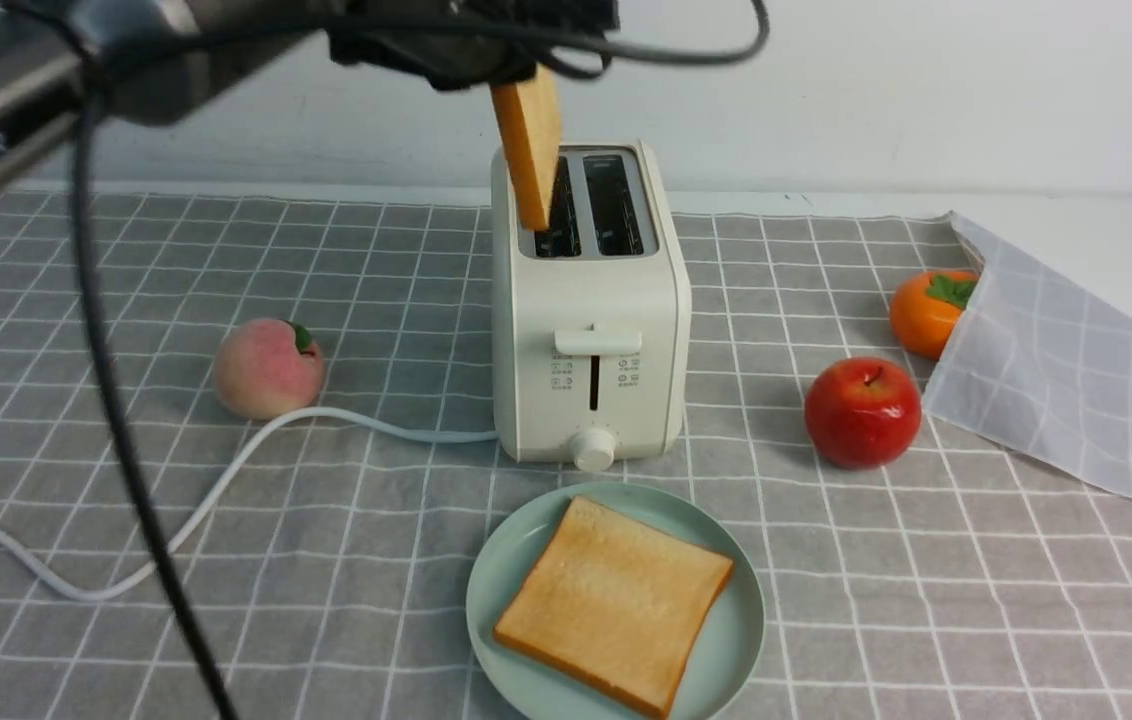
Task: Take toasted bread from bread machine on grey coffee table place on plate.
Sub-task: 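Reach for a toast slice standing in the toaster with the left gripper, then place the slice of bread on the plate with the left gripper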
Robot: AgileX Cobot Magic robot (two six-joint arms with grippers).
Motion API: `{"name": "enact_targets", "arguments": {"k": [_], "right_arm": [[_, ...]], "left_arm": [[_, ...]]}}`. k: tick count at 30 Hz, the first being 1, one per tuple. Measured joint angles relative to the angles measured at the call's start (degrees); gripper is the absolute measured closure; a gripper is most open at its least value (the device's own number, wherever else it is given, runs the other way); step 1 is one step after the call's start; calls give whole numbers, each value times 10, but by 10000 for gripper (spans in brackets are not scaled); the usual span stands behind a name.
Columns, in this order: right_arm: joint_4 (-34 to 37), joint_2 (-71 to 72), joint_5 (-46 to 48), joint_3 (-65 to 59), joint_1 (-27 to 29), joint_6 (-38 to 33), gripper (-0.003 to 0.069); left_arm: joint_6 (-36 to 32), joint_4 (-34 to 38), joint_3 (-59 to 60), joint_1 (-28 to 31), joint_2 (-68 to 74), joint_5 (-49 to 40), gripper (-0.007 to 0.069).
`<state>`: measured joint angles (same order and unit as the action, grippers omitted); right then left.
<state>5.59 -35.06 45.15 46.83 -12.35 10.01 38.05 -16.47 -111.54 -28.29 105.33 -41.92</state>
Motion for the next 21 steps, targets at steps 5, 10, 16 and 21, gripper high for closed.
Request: {"name": "enact_targets", "arguments": {"k": [5, 10, 16, 21], "right_arm": [[-7, 0, -12, -2, 0, 0, 431], [-7, 0, -15, -2, 0, 0, 426], [7, -10, -38, -2, 0, 0, 420], [12, -22, -39, -2, 0, 0, 420]], "left_arm": [[-2, -2, 4, 0, -81, -157, 551], [-62, 94, 69, 1, -96, -254, 551], [-281, 462, 240, 0, -69, -138, 551], [-417, 593, 320, -1, -28, -79, 551]]}}
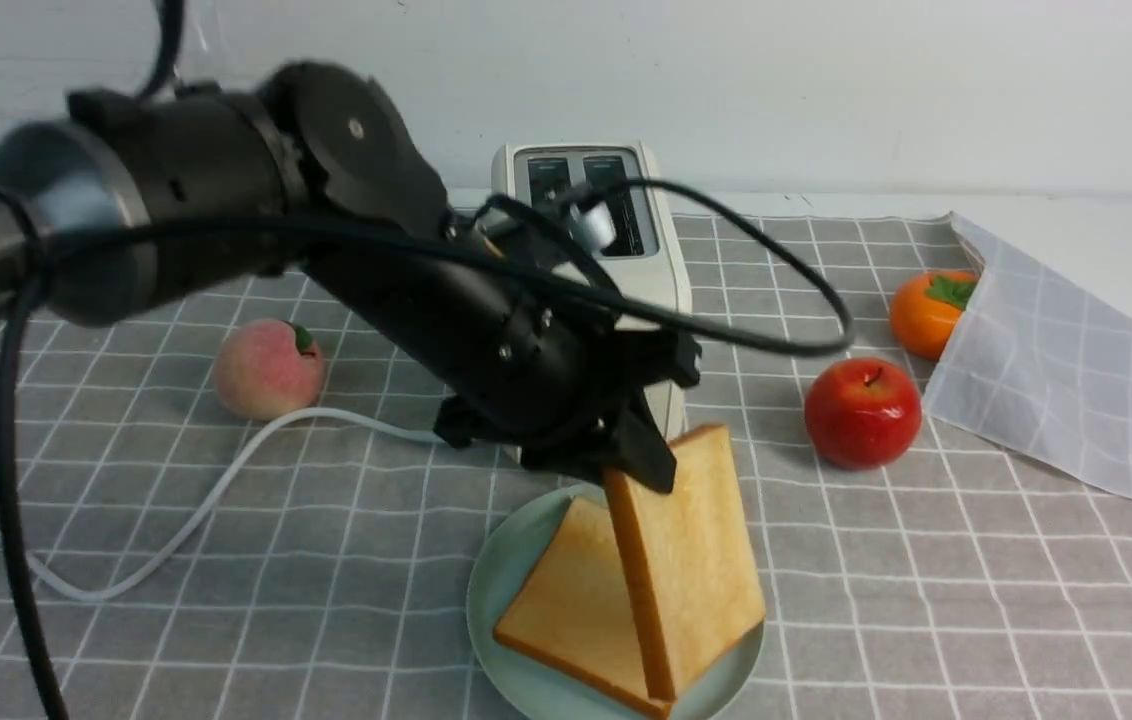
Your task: Take toasted bread from bread machine on grey coffee table place on plate.
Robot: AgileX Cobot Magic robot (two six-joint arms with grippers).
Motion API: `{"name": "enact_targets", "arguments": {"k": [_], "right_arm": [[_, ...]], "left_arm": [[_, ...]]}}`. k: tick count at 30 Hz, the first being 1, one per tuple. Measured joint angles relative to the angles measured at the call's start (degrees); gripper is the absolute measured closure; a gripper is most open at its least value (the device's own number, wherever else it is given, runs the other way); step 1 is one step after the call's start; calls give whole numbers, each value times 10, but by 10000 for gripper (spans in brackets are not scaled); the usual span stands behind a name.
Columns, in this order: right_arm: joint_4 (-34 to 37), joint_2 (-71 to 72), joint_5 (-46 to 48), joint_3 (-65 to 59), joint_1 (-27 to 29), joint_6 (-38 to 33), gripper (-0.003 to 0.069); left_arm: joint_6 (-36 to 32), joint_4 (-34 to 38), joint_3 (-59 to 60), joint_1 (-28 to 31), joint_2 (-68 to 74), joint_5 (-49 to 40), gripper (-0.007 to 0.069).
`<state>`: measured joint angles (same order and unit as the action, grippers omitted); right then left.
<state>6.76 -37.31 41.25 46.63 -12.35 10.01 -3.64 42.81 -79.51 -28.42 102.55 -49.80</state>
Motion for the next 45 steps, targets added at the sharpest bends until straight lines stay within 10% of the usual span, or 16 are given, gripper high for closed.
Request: {"name": "enact_targets", "arguments": {"k": [10, 19, 25, 34, 45], "right_arm": [[6, -16, 0, 0, 0, 0, 420], [11, -22, 3, -9, 0, 0, 420], [6, -22, 28, -20, 0, -14, 438], [-6, 0, 113, -37, 0, -37, 669], [-17, 225, -61, -228, 0, -52, 678]], "left_arm": [[29, 21, 13, 1, 55, 70, 475], [40, -42, 10, 3, 30, 49, 72], [41, -84, -8, 5, 11, -16, -20], [150, -250, -28, 22, -74, -136, 150], [327, -351, 63, 24, -295, -206, 542]]}}
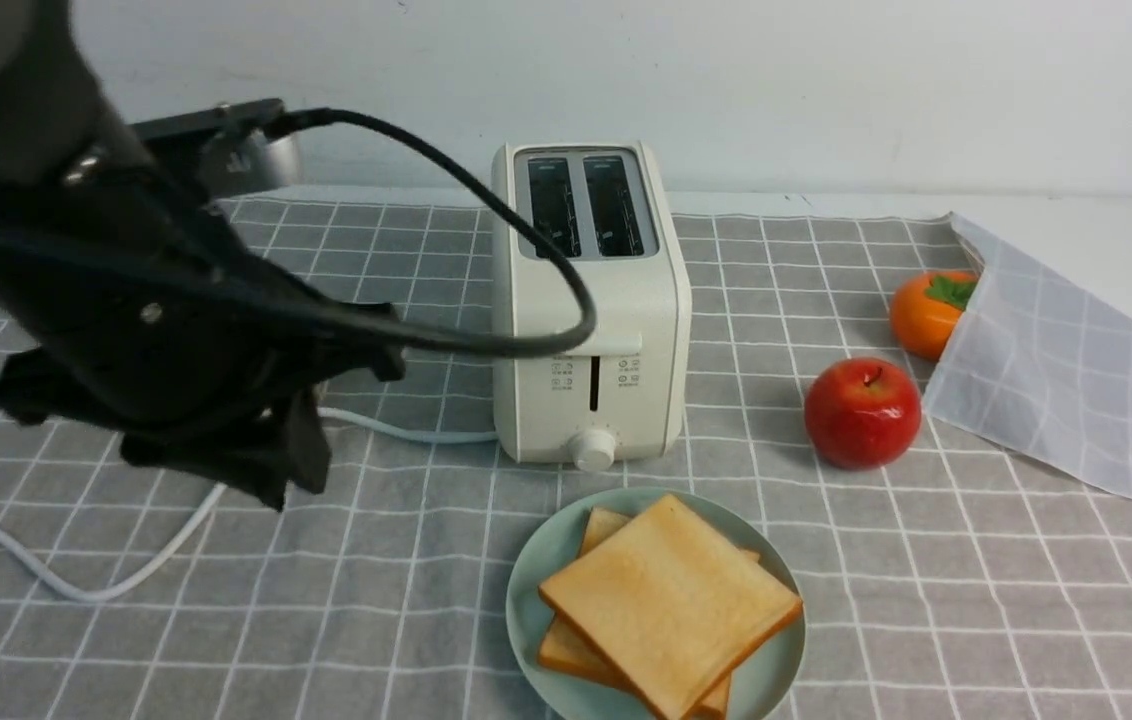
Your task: Take toasted bread from bread machine on grey coffee table place on plate.
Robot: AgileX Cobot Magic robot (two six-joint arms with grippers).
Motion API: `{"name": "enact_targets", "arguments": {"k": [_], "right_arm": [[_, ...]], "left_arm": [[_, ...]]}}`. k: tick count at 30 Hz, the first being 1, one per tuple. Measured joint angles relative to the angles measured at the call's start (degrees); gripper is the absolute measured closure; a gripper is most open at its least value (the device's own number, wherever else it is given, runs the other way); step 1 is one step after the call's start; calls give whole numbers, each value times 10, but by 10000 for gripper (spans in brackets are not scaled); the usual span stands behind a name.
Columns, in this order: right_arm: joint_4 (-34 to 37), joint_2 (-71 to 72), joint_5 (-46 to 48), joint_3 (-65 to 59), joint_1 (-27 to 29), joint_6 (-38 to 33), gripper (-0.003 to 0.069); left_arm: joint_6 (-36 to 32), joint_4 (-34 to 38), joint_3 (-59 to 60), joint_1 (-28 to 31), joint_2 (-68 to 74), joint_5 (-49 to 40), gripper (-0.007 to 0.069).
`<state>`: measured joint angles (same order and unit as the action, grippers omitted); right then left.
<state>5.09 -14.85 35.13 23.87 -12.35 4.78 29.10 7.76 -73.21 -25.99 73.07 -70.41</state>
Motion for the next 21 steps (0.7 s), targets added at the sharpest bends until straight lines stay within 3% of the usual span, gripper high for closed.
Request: {"name": "enact_targets", "arguments": {"k": [1, 2, 4, 12, 21], "right_arm": [[0, 3, -1, -3, 0, 0, 678], [-1, 27, -3, -26, 0, -2, 678], [-2, 45, -3, -43, 0, -4, 677], [-2, 67, 1, -86, -5, -4, 673], [-2, 68, 1, -86, -5, -9, 667]], "left_arm": [[1, 0, 4, 0, 0, 0, 542], [7, 16, 48, 0, -54, -3, 603], [9, 28, 92, 0, -104, -4, 638], [12, 52, 287, 0, -372, 26, 638], [13, 55, 317, 0, -563, 19, 638]]}}
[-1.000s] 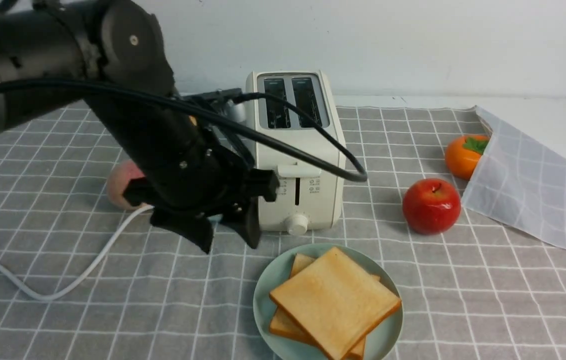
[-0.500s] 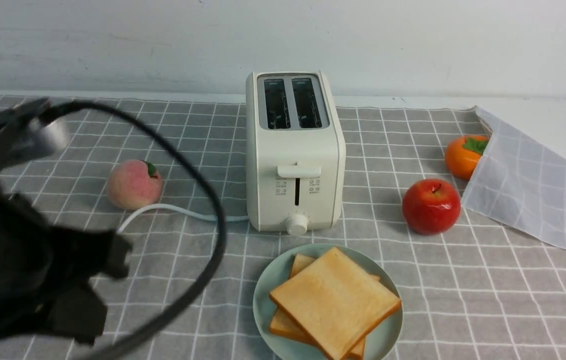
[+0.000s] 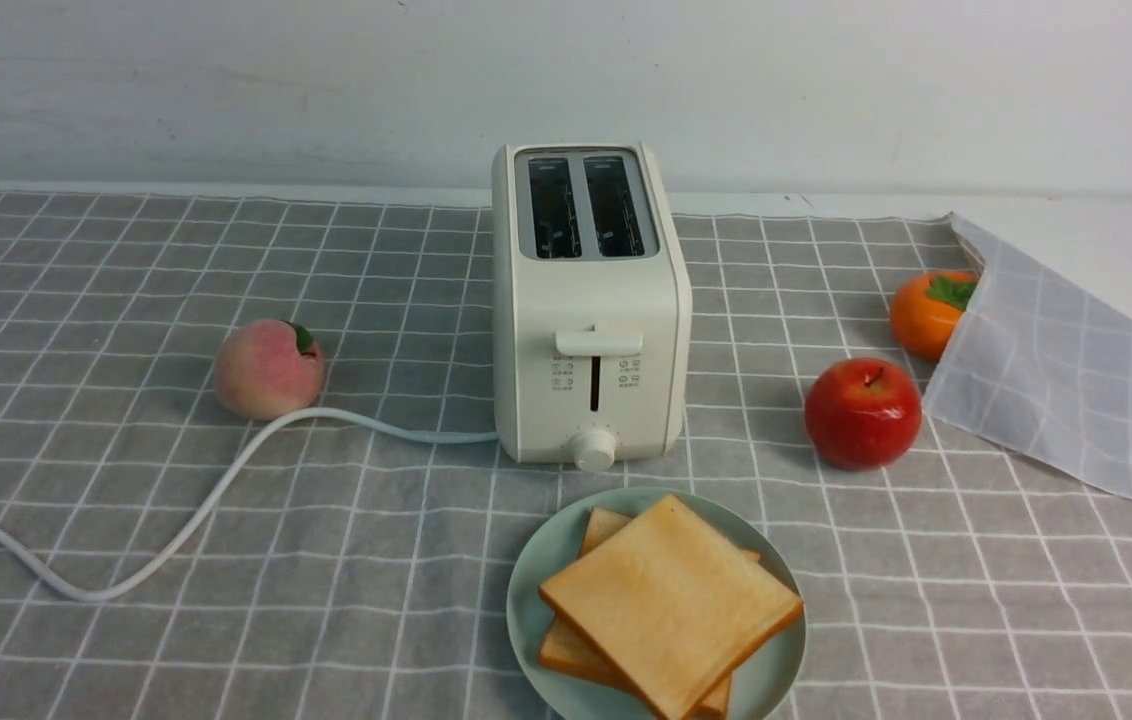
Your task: Take toasted bread from bread machine on grey coffee table place on plate.
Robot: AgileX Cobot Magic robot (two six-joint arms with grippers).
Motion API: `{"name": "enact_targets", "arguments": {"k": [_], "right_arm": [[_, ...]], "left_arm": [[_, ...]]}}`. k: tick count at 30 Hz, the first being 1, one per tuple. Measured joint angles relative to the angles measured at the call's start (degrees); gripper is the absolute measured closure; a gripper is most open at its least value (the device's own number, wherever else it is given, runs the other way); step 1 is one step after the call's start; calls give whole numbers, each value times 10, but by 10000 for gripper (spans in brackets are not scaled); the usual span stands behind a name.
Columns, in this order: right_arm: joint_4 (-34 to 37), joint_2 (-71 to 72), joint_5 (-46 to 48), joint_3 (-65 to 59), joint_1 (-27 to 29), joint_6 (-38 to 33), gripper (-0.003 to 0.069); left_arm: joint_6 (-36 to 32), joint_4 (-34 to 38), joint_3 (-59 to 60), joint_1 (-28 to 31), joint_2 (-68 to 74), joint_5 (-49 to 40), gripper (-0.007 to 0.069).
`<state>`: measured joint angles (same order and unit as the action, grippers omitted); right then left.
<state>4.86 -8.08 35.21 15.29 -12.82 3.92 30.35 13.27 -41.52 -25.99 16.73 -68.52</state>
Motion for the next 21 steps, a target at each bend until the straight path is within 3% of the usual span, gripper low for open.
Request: {"name": "enact_targets", "arguments": {"k": [7, 13, 15, 21], "right_arm": [[0, 0, -2, 0, 0, 0, 662], [0, 0, -2, 0, 0, 0, 659], [0, 0, -3, 0, 0, 0, 659], [0, 0, -4, 0, 0, 0, 655]], "left_arm": [[-8, -5, 0, 0, -72, -9, 638], [-98, -116, 1, 0, -74, 5, 638], [-117, -167, 12, 0, -75, 67, 638], [-94, -213, 72, 21, -76, 249, 638]]}}
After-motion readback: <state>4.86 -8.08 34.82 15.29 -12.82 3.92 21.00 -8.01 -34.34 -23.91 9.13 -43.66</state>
